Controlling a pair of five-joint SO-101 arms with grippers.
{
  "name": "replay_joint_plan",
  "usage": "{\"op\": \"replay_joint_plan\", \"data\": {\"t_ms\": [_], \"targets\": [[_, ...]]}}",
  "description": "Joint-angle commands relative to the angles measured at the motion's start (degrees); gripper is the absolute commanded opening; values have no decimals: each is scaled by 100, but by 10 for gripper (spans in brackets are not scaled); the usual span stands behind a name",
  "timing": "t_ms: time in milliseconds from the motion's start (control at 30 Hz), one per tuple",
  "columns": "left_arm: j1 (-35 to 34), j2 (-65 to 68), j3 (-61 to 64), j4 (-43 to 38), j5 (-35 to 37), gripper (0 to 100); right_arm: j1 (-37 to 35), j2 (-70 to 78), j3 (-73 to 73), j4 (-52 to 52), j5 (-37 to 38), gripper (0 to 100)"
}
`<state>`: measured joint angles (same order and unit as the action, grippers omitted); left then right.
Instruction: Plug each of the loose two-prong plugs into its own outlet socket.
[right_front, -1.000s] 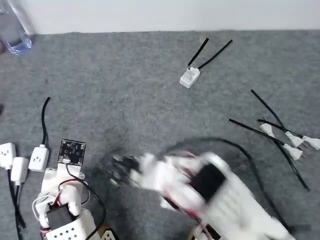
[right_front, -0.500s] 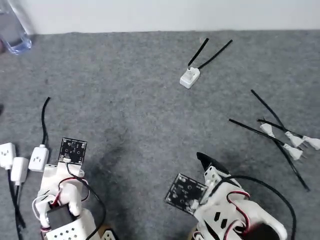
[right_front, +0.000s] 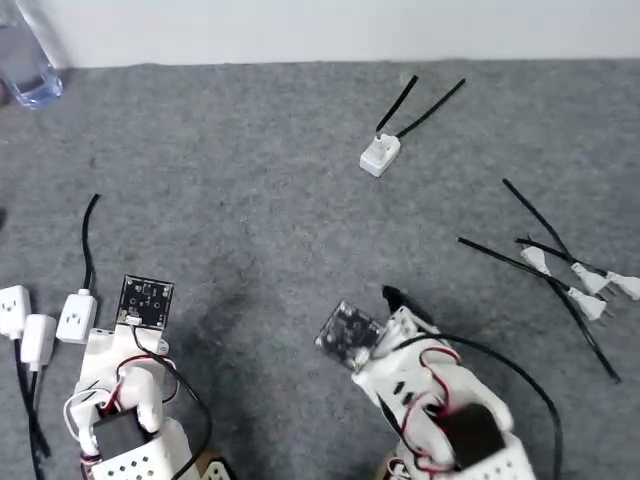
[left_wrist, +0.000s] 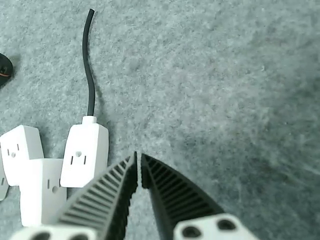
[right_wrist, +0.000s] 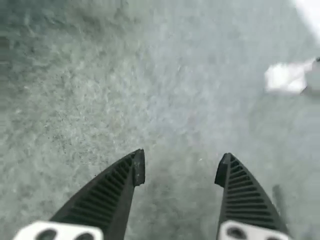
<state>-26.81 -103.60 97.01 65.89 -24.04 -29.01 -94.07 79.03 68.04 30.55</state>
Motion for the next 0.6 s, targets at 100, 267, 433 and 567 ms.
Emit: {"op": "replay_joint_plan", "data": {"t_ms": [100,267,433,567], "targets": [[18,-44,-57,-123,-9,15,57,-66,1248,-1077,-703,231],[-44,-44,-84,-220,-35,15,75,-40,1785,-1763,-703,231],[-712,-44,-286,-993,-492,15,57,-40,1785,-1631,-703,231],[-1477,-44,-1182,-1073,-598,15,57,-31,1785,-1631,-703,231]]}}
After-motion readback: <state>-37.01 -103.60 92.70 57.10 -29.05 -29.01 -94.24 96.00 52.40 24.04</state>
